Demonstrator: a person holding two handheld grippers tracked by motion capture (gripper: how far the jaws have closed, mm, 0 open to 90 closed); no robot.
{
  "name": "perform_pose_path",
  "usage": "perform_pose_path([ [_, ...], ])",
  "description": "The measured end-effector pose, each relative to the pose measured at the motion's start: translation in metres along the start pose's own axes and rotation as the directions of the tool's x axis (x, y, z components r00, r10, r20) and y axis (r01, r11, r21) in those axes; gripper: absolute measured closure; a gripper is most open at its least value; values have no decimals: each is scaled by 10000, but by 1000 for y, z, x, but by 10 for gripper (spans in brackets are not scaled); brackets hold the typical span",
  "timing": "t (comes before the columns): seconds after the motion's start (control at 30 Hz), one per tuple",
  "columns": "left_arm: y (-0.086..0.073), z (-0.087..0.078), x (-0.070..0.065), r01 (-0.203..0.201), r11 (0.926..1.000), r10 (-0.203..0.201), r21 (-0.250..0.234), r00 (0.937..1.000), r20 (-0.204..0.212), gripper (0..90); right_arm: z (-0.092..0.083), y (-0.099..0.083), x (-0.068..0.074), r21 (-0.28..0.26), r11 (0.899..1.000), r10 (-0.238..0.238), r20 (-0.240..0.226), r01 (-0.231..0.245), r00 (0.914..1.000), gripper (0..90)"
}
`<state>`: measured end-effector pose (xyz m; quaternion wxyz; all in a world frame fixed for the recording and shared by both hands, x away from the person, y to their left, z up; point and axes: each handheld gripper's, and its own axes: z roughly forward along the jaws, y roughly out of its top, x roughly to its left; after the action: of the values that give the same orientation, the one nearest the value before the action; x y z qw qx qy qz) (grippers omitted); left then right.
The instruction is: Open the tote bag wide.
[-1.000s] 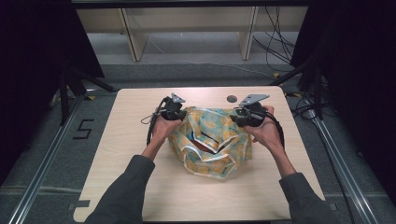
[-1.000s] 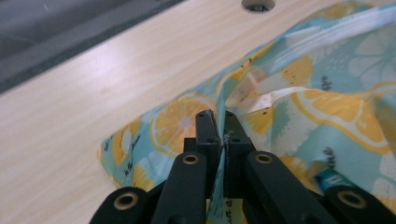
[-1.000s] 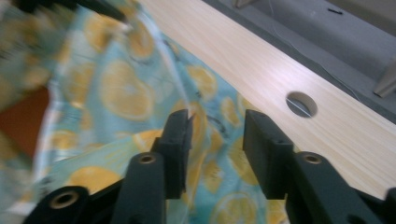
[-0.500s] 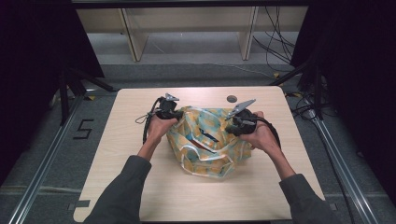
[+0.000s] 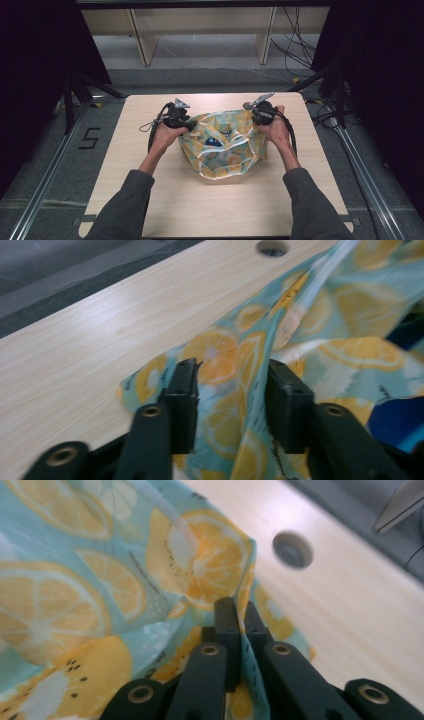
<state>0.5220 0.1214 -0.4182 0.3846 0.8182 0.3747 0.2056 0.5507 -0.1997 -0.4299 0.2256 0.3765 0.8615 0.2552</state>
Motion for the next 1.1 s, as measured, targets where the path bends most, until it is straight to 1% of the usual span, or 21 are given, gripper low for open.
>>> perform_pose_path([
  [0.03, 5, -8, -5, -28, 9992, 25, -405, 10000, -80, 524, 3, -3, -1, 104, 9999, 50, -7, -50, 10000, 900],
  [0.07, 14, -23, -11, -389, 9961, 402, -797, 9991, 149, 514, 6, -7, -2, 85, 9999, 115, 18, -115, 9999, 900],
  [0.13, 24, -38, -21, -762, 9907, 813, -1131, 9958, 412, 510, 9, -12, -6, 212, 9983, 548, -188, -544, 9983, 900],
  [0.17, 28, -42, -28, -899, 9882, 975, -1237, 9937, 562, 516, 11, -15, -8, 148, 9992, 372, -245, -368, 9990, 900],
  [0.2, 32, -43, -35, -1131, 9866, 1228, -1175, 9892, 794, 519, 12, -16, -6, 217, 9974, 700, -363, -693, 9969, 900],
  [0.33, 32, -22, -61, -1958, 9799, 1995, -385, 9596, 1984, 526, 9, -19, -6, 84, 9978, 666, -406, -663, 9970, 886],
  [0.37, 30, -15, -65, -2018, 9792, 2019, -218, 9568, 2091, 524, 7, -19, -6, 93, 9977, 669, -480, -665, 9966, 881],
  [0.47, 25, 4, -72, -2449, 9690, 2341, 340, 9531, 1917, 517, 2, -20, -7, -212, 9950, 967, -570, -980, 9937, 870],
  [0.5, 22, 8, -73, -2281, 9724, 2147, 500, 9574, 1929, 506, 0, -20, -8, -178, 9953, 937, -627, -949, 9936, 864],
  [0.57, 18, 15, -76, -2646, 9596, 2416, 961, 9492, 2017, 495, -1, -21, -9, -229, 9956, 893, -673, -910, 9937, 847],
  [0.6, 17, 19, -76, -3019, 9462, 2764, 1165, 9412, 1944, 486, -2, -20, -9, -249, 9934, 1100, -752, -1122, 9911, 832],
  [0.63, 14, 25, -77, -3079, 9414, 2816, 1379, 9423, 1811, 488, -2, -21, -10, -355, 9933, 1072, -818, -1104, 9909, 824],
  [0.7, 13, 31, -75, -3441, 9283, 3233, 1407, 9341, 1512, 592, -4, -21, -10, -441, 9891, 1365, -861, -1406, 9869, 800],
  [0.73, 13, 34, -72, -3548, 9253, 3359, 1340, 9306, 1453, 696, -4, -22, -11, -565, 9913, 1143, -726, -1185, 9908, 773],
  [0.77, 14, 36, -70, -3594, 9239, 3407, 1312, 9289, 1450, 772, -7, -21, -10, -475, 9898, 1307, -716, -1342, 9888, 736],
  [0.83, 18, 36, -66, -3423, 9343, 3317, 992, 9371, 1088, 878, -15, -20, -10, -711, 9856, 1480, -754, -1534, 9861, 670],
  [0.87, 21, 35, -62, -3148, 9457, 3070, 811, 9469, 956, 888, -20, -19, -13, -904, 9883, 1157, -826, -1231, 9898, 639],
  [0.93, 31, 29, -52, -2901, 9557, 2863, 498, 9554, 724, 891, -33, -17, -12, -1222, 9804, 1451, -851, -1548, 9858, 587],
  [0.97, 37, 25, -45, -2635, 9641, 2613, 326, 9634, 598, 892, -42, -15, -12, -1480, 9745, 1572, -875, -1689, 9837, 575],
  [1.03, 49, 19, -30, -1499, 9886, 1504, -129, 9866, 628, 892, -60, -10, -13, -2216, 9612, 1431, -1084, -1642, 9837, 569],
  [1.1, 59, 17, -20, -1112, 9935, 1119, -253, 9933, 287, 892, -77, -5, -8, -2760, 9428, 1463, -1609, -1868, 9761, 589],
])
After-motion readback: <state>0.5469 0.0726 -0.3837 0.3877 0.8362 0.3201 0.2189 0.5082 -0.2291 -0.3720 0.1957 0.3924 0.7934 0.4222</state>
